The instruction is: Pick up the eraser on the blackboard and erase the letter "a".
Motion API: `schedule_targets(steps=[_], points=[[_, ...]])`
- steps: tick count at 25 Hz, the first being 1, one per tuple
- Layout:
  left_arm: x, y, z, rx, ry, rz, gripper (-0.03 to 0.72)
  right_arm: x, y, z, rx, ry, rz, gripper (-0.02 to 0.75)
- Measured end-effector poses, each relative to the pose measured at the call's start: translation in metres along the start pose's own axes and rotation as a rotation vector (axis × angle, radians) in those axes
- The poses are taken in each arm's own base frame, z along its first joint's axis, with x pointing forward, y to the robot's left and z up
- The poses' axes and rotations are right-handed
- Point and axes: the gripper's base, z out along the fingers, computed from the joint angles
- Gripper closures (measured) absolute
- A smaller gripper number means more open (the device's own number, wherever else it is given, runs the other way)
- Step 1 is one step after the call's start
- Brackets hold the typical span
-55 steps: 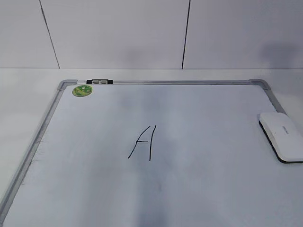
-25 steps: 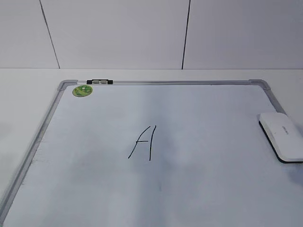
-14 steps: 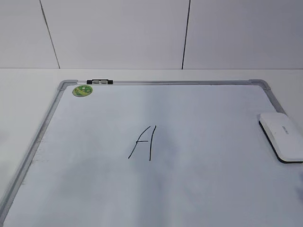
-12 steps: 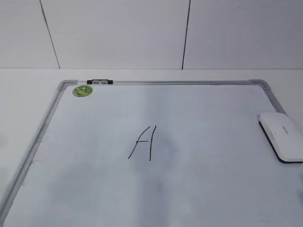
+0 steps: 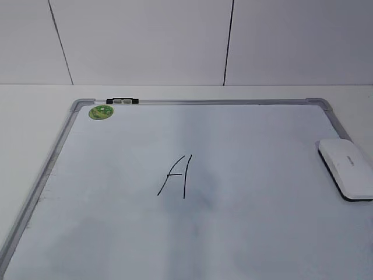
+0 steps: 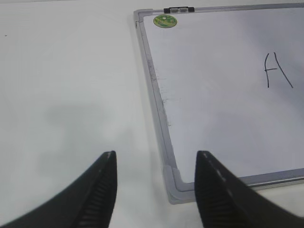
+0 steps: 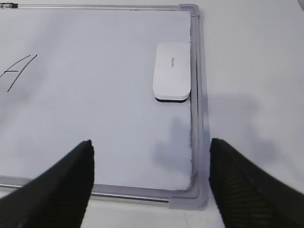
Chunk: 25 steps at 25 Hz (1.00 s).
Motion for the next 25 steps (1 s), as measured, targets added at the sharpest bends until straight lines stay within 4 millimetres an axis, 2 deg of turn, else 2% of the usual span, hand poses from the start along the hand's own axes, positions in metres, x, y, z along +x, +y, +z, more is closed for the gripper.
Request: schedule_targets(steps=[6, 25], points=[[0.000, 0.001, 0.000, -0.009, 0.000, 0.004, 0.293, 0.011, 0.001, 0.002, -0.004, 0.041, -0.030, 0.160], [0.000, 0.001, 0.000, -0.014, 0.000, 0.007, 0.305, 0.012, 0.001, 0.001, 0.000, 0.038, -0.040, 0.160]])
